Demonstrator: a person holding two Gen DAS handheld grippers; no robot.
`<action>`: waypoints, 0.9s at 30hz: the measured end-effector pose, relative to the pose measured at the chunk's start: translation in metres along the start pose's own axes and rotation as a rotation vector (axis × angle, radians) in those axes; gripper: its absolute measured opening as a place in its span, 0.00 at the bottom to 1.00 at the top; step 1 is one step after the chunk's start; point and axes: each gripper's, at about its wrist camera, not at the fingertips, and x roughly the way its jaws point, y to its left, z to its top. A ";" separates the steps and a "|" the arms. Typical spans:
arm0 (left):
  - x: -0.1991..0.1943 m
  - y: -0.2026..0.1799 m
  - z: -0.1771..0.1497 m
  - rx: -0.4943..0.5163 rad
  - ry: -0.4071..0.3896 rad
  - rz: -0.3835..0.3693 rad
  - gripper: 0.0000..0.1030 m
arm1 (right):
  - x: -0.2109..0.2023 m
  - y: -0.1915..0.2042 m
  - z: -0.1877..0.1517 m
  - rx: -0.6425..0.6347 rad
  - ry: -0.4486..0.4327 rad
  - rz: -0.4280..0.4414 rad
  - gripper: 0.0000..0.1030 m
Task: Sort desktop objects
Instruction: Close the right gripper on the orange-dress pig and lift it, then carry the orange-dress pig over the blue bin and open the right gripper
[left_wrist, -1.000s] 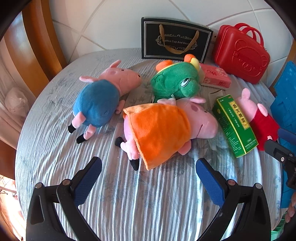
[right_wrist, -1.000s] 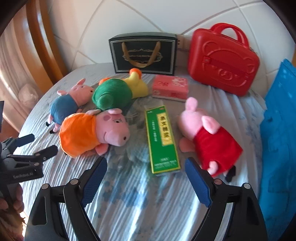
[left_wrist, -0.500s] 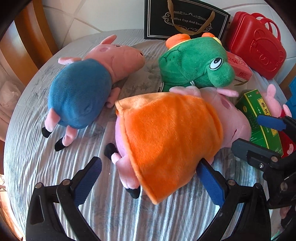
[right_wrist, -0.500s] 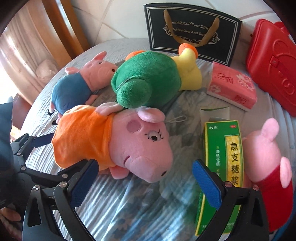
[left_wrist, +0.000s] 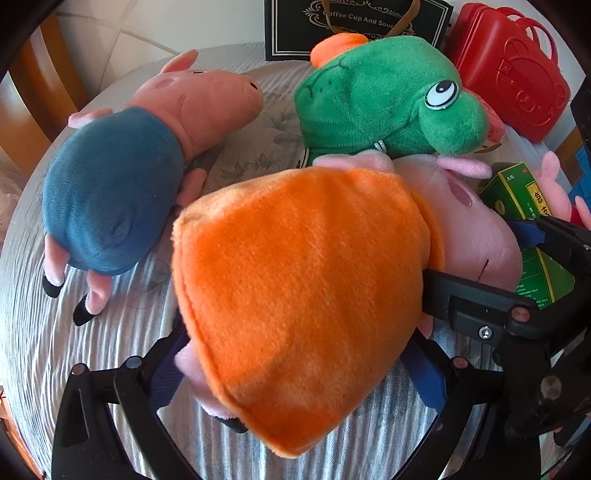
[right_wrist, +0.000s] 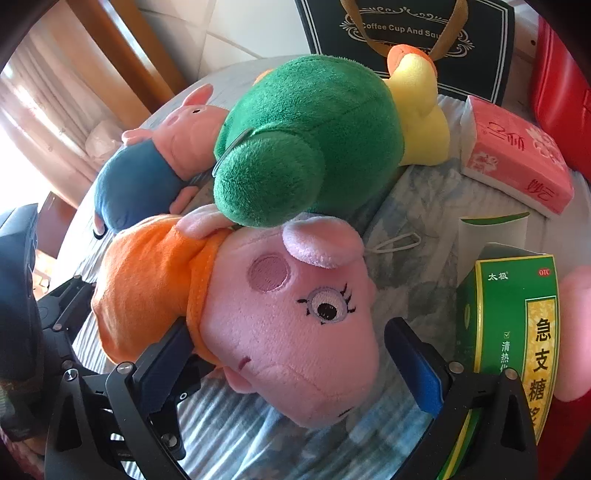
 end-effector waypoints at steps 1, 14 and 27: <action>-0.002 -0.001 -0.001 0.001 -0.007 0.004 0.92 | 0.000 0.001 0.000 -0.004 -0.004 -0.002 1.00; -0.060 -0.014 -0.019 0.046 -0.102 0.033 0.79 | -0.037 0.020 -0.013 -0.023 -0.050 0.006 0.81; -0.178 -0.075 -0.024 0.167 -0.349 -0.017 0.79 | -0.171 0.043 -0.046 -0.029 -0.281 -0.110 0.81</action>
